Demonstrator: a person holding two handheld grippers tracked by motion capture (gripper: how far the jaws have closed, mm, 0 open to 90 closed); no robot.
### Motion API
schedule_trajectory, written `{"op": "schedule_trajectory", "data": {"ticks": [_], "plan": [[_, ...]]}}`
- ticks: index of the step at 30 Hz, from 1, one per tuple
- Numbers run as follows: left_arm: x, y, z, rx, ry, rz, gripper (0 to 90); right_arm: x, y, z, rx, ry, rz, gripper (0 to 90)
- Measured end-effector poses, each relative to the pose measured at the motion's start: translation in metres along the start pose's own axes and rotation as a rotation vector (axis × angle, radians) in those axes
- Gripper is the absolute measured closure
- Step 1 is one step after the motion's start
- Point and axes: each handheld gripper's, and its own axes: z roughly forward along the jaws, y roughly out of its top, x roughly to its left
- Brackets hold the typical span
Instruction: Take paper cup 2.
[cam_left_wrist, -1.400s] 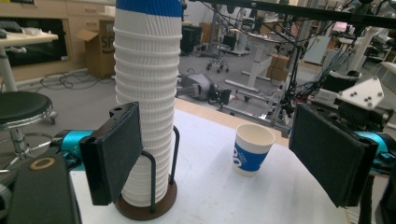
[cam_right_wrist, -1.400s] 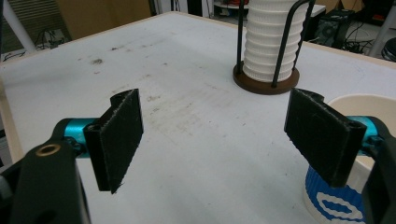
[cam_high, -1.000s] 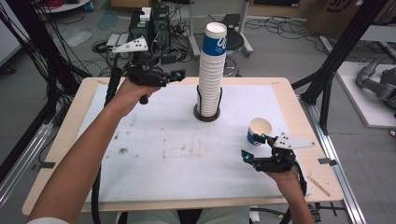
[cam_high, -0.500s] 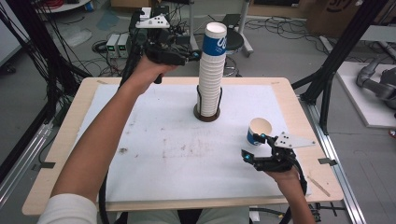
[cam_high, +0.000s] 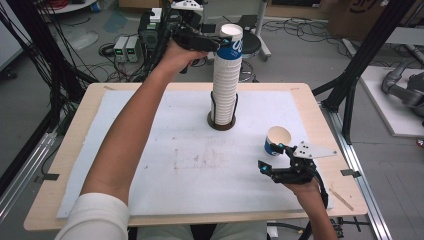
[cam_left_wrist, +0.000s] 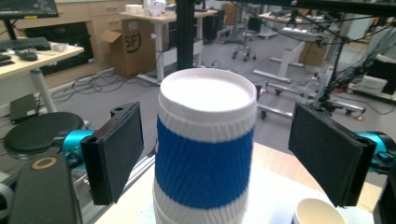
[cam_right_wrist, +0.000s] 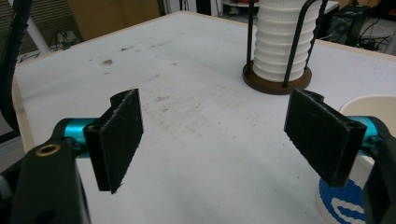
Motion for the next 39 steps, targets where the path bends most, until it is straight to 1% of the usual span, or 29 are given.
{"op": "schedule_trajectory", "data": {"ticks": [3,6,8,12,14,16,18,19,22,27,28,31,35,37,39], "plan": [[-0.002,0.001,0.009,0.005,0.009,0.001,17.6,0.001,0.000,0.000,0.002,0.001,-0.002,20.0],[-0.003,0.000,0.017,0.024,0.022,-0.003,17.6,0.001,0.000,0.000,0.004,0.004,-0.001,20.0],[-0.002,0.000,0.021,0.021,0.027,-0.013,17.6,0.001,0.000,-0.001,0.000,0.004,0.000,20.0],[-0.002,0.001,0.026,0.028,0.033,-0.012,17.8,0.001,0.000,-0.002,-0.004,0.007,0.007,20.0],[-0.002,0.001,0.028,0.025,0.034,-0.011,19.2,0.001,-0.001,-0.002,-0.006,0.008,0.005,20.0],[-0.002,0.001,0.029,0.019,0.028,-0.014,23.3,0.000,-0.001,-0.001,-0.007,0.008,0.003,20.0],[-0.001,0.001,0.030,0.024,0.036,-0.011,26.0,0.001,-0.001,-0.001,-0.004,0.009,0.006,20.0],[-0.001,0.001,0.030,0.027,0.038,-0.007,27.8,0.000,-0.001,-0.001,-0.004,0.009,0.006,20.0],[0.000,0.002,0.030,0.026,0.046,-0.007,28.6,0.000,-0.001,-0.002,-0.005,0.008,0.006,20.0],[-0.003,0.004,0.030,0.038,0.047,0.016,29.4,-0.001,-0.001,-0.002,-0.006,0.010,0.014,20.0],[-0.003,0.004,0.029,0.031,0.048,0.017,29.6,-0.001,-0.002,-0.002,-0.004,0.009,0.014,20.0],[-0.005,0.009,0.026,-0.012,0.051,0.012,30.0,-0.001,-0.002,-0.001,-0.005,0.009,0.010,20.0],[-0.006,0.017,0.020,-0.024,0.044,0.018,30.0,-0.001,-0.002,-0.001,-0.004,0.011,0.012,20.1],[-0.006,0.019,0.017,-0.036,0.043,0.011,30.0,0.000,-0.002,-0.001,-0.001,0.013,0.017,20.1],[-0.006,0.022,0.014,-0.044,0.040,0.007,30.1,0.000,-0.002,-0.001,-0.001,0.012,0.012,20.0]]}}
